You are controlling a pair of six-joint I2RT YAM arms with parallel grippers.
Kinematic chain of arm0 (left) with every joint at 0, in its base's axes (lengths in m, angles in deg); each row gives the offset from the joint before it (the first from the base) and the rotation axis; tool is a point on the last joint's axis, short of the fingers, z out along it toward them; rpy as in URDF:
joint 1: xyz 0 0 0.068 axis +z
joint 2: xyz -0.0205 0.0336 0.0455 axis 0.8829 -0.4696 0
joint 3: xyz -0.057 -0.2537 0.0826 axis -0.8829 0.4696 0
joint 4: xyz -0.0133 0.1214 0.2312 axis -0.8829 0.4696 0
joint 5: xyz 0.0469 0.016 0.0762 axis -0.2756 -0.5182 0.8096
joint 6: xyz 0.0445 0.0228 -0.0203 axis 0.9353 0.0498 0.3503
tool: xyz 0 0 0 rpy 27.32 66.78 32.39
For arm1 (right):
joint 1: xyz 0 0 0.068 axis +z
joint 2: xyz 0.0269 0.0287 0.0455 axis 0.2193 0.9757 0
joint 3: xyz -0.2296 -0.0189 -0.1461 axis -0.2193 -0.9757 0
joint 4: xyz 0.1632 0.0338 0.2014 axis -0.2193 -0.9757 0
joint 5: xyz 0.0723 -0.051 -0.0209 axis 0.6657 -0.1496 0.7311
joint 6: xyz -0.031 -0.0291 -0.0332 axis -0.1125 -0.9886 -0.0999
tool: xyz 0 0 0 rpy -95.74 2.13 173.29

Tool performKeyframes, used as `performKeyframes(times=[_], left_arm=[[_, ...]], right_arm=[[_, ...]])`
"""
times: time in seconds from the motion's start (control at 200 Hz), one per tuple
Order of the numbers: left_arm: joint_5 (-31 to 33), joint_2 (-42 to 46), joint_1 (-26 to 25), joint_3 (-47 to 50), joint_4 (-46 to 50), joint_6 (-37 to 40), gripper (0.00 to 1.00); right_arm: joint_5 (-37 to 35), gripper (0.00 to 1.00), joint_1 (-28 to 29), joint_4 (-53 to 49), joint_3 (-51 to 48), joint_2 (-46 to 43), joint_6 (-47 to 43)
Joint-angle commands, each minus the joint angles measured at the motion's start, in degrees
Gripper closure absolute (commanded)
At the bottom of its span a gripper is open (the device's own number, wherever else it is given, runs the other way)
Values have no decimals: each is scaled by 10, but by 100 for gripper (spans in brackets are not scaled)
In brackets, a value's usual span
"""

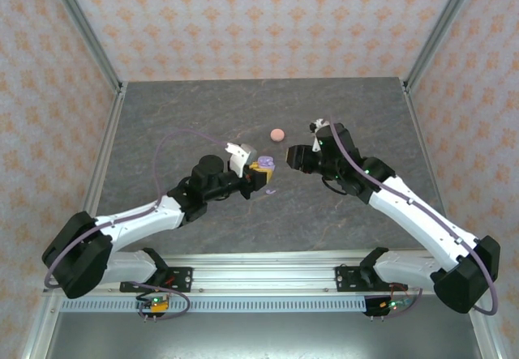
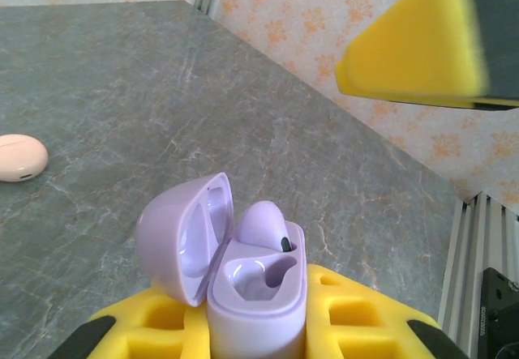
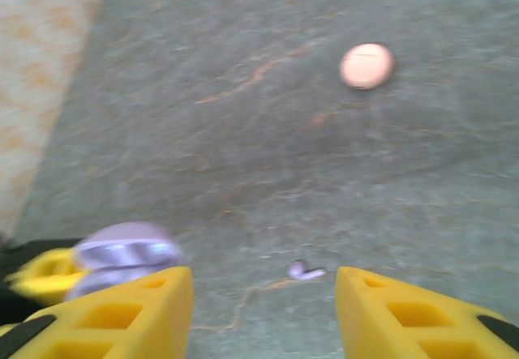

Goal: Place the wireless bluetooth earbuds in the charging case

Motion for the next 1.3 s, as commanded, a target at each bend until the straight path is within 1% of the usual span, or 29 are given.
performKeyframes(times=[0.0, 0.08, 0.17, 0.325, 0.39, 0.521, 0.701, 0.821, 0.911, 1.296], left_arm=[[21, 40, -5, -15, 60, 29, 97], [29, 65, -5, -22, 111, 37, 97], [39, 96, -5, -20, 146, 42, 97], [65, 147, -5, -19, 202, 52, 97], [68, 163, -5, -19, 216, 54, 97], [72, 196, -5, -16, 231, 54, 97], [86, 216, -5, -16, 248, 48, 96], [94, 220, -5, -19, 259, 48, 96], [99, 223, -5, -18, 262, 48, 96], [109, 226, -5, -15, 262, 47, 97]], right_arm=[[-82, 51, -4, -51, 12, 26, 0], [-66, 51, -8, -58, 12, 64, -15], [-35, 57, -10, -55, 15, 109, -31], [58, 72, -11, -14, 17, 179, -57], [72, 77, -11, 0, 18, 203, -58], [104, 82, -10, 7, 34, 257, -67], [108, 88, -10, 21, 50, 315, -66], [127, 91, -9, 23, 68, 350, -68], [125, 91, -8, 18, 81, 373, -68], [136, 92, -1, -16, 116, 439, -78]])
